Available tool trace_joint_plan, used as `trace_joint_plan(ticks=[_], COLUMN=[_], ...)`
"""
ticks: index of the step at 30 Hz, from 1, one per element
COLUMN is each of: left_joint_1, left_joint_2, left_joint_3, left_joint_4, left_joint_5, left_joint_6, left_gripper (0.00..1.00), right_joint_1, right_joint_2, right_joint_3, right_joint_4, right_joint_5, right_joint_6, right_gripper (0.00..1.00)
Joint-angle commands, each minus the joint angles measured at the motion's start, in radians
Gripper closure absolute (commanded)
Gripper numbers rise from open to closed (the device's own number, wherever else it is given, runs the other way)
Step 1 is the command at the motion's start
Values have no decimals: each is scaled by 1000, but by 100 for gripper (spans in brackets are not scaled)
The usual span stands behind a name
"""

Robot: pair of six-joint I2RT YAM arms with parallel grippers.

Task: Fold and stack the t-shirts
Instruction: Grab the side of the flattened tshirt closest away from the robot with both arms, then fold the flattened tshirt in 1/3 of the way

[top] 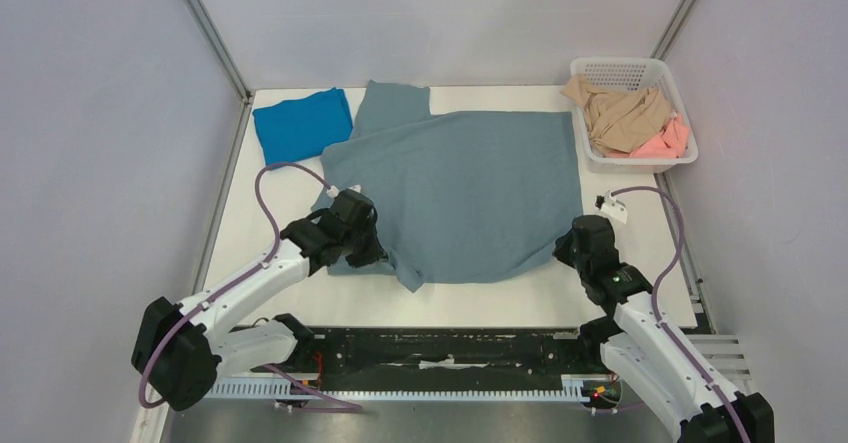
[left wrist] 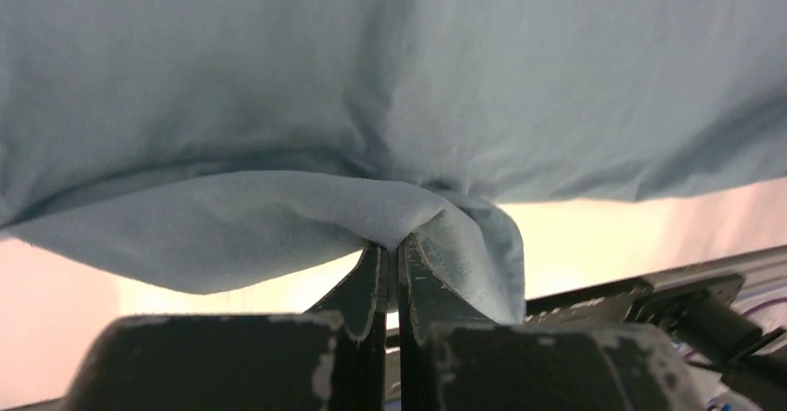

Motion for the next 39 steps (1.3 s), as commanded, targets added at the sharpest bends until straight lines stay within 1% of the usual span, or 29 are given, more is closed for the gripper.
trace_joint_plan(ticks=[1,4,7,8,15,19,26,33,36,39], left_joint_1=[80,120,160,174,259,284,335,346,355,366], left_joint_2=[66,123,163,175,187,203,286,388,449,520], left_joint_3=[91,143,179,190,231,251,304,368,405,440], left_joint_4=[90,104,95,89,126,167,195,231,220,220], left_joint_5=[59,51,29,-5,-34,-38,-12,5,-1,-31], left_joint_6=[61,61,58,60,90,119,145,171,174,168], left_gripper=[98,98,98,98,98,98,98,98,98,97], right_joint_1=[-1,-1,-2,-2,-14,-21,-30,-40,-48,-53], right_joint_2=[62,137,205,221,309,342,410,482,523,574], right_joint_3=[86,133,172,184,239,266,299,320,329,325], right_joint_4=[79,78,92,97,137,157,208,261,286,353], right_joint_5=[82,122,129,134,182,201,200,221,230,270], right_joint_6=[-55,-87,-104,-107,-132,-146,-162,-167,-170,-174], right_gripper=[100,100,100,100,100,100,100,100,96,90])
